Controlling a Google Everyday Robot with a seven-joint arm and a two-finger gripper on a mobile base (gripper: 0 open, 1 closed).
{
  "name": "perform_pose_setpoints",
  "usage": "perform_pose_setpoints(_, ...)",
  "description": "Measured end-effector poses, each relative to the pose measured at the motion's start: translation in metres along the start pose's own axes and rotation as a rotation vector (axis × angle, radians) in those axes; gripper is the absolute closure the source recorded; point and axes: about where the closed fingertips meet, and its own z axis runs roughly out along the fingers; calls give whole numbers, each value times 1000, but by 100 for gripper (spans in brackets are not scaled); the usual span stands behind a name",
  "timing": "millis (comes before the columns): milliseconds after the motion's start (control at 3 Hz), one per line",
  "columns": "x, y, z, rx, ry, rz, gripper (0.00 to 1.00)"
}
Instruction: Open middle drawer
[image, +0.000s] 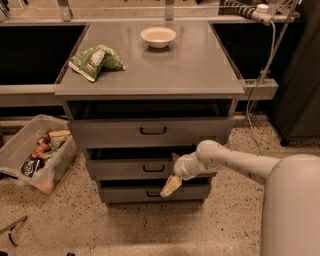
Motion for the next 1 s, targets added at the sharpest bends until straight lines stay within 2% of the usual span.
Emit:
perform_pose_setpoints(333, -5, -4, 10, 9, -3, -11, 0)
perform_pose_setpoints(1000, -7, -3, 15, -12, 4, 15, 0)
